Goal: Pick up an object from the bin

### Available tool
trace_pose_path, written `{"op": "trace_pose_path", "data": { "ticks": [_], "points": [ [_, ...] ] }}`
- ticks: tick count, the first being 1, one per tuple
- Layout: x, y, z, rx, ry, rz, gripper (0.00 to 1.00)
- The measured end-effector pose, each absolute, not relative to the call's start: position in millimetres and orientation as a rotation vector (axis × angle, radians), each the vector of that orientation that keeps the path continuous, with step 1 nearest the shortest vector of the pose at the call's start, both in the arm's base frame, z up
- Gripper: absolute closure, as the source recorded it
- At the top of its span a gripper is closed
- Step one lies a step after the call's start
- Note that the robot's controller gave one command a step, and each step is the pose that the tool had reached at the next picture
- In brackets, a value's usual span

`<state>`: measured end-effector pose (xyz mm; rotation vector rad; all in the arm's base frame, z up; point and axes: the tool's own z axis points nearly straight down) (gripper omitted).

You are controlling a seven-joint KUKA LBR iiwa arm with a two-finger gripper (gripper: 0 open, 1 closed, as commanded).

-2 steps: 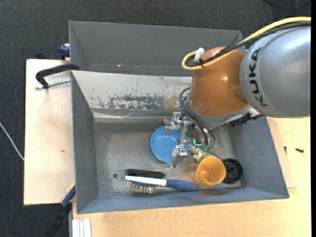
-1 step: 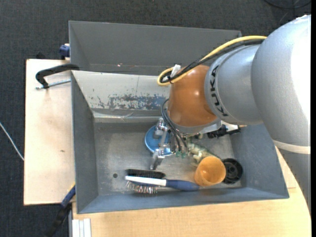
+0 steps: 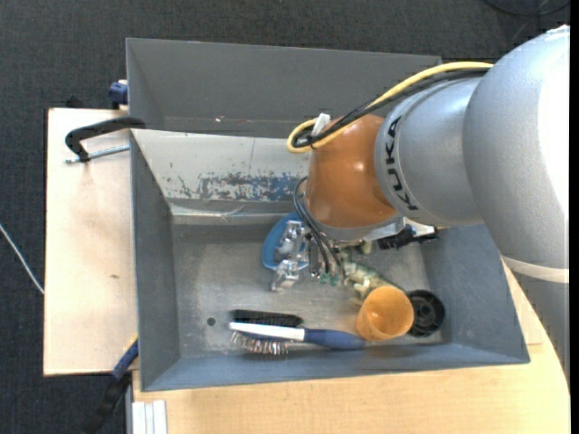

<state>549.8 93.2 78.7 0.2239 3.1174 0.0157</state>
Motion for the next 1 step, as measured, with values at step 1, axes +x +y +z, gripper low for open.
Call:
{"op": "trace_pose_path", "data": {
  "ticks": [1],
  "points": [
    [540.7,79.6,227.4,0.165,3.124,0.006,1.0]
  ]
}}
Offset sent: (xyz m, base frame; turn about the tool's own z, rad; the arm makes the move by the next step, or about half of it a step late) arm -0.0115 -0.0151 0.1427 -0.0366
